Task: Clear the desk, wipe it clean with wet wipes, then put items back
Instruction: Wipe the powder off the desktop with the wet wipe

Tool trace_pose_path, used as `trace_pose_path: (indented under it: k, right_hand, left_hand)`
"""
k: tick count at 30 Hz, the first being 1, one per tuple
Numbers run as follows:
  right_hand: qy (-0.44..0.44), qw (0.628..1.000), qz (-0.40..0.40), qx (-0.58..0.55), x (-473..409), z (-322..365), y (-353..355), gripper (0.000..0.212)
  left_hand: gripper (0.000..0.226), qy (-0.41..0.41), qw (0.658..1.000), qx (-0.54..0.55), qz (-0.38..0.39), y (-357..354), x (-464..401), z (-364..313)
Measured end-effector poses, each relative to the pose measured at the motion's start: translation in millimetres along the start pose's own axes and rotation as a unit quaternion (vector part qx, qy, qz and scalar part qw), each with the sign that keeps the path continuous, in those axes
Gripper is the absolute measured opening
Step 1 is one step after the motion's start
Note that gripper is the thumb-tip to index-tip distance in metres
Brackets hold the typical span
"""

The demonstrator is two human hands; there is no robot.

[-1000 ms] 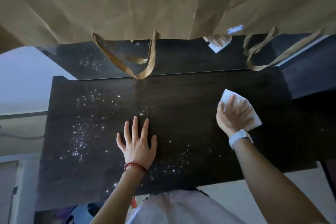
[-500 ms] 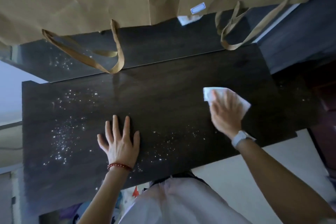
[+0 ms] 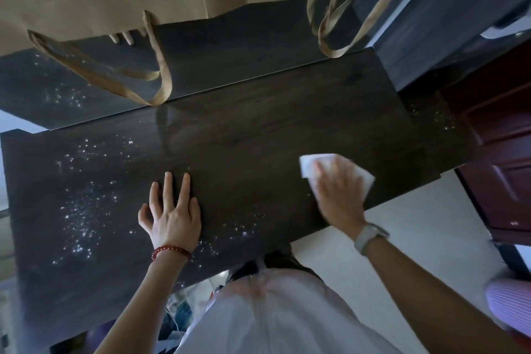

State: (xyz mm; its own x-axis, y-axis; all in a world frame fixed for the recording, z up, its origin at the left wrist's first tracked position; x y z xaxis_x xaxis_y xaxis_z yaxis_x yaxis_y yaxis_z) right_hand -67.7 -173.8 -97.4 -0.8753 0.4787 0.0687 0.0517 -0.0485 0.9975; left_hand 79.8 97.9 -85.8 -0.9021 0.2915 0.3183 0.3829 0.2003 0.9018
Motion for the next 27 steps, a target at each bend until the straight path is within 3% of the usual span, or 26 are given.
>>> trace_pose_path:
  k: [3,4,5,7,9,11,13,15,18,19,21,24,27]
  right_hand:
    - [-0.275,0.957,0.022,-0.094,0,-42,3,0.054]
    - [-0.284,0.954,0.013,-0.099,5,-18,2,0.057]
    - [-0.234,0.967,-0.019,-0.096,14,19,-1,0.06]
    - [-0.017,0.992,-0.009,-0.123,42,111,-6,0.057]
    - [0.171,0.976,0.028,-0.134,71,164,-4,0.051]
    - [0.218,0.968,0.033,-0.121,66,142,2,0.046]
    - [0.147,0.985,-0.004,-0.086,49,81,1,0.045]
    - [0.001,0.999,-0.004,-0.046,30,6,-2,0.05]
    - [-0.239,0.962,-0.007,-0.128,19,-9,-1,0.062]
    - [-0.224,0.965,-0.029,-0.132,22,21,-3,0.063]
    - [-0.037,0.991,-0.015,-0.127,42,113,-5,0.057]
    - [0.26,0.958,0.039,-0.113,98,223,-8,0.051]
    - [0.347,0.932,0.035,-0.097,93,226,-9,0.046]
  left_hand:
    - [0.046,0.001,1.0,0.011,-0.009,-1,1,-2]
    - [0.046,0.0,1.0,0.011,-0.011,0,1,-2]
    - [0.046,-0.002,1.0,0.008,-0.009,0,1,-2]
    - [0.046,-0.005,1.0,0.003,0.002,2,-1,0]
    - [0.046,-0.01,1.0,-0.003,0.01,5,-2,2]
    - [0.047,-0.025,0.999,-0.016,0.024,7,-3,5]
    - [0.048,-0.036,0.999,-0.017,0.036,8,-3,6]
    - [0.047,-0.045,0.999,0.008,0.02,10,1,7]
    - [0.044,-0.027,0.998,0.049,-0.04,17,14,15]
    - [0.045,-0.003,0.997,0.059,-0.056,18,21,20]
    - [0.046,0.057,0.992,0.074,-0.082,20,40,37]
    - [0.047,0.138,0.982,0.076,-0.101,21,67,67]
    - [0.048,0.185,0.978,0.05,-0.085,20,86,100]
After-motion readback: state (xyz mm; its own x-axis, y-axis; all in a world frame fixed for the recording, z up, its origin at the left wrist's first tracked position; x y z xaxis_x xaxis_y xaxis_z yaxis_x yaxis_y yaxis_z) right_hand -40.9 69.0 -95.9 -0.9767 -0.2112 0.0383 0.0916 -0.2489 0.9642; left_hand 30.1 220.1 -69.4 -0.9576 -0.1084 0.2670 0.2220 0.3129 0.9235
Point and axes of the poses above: each hand's wrist, its own x-axis away from the middle knuckle, its own y-axis out of the back of the hand, z = x × y, the point moved 4 cm from there along -x, towards the middle knuckle, and after that the axes turned 2 degrees about -y, right-handed, at the moved point
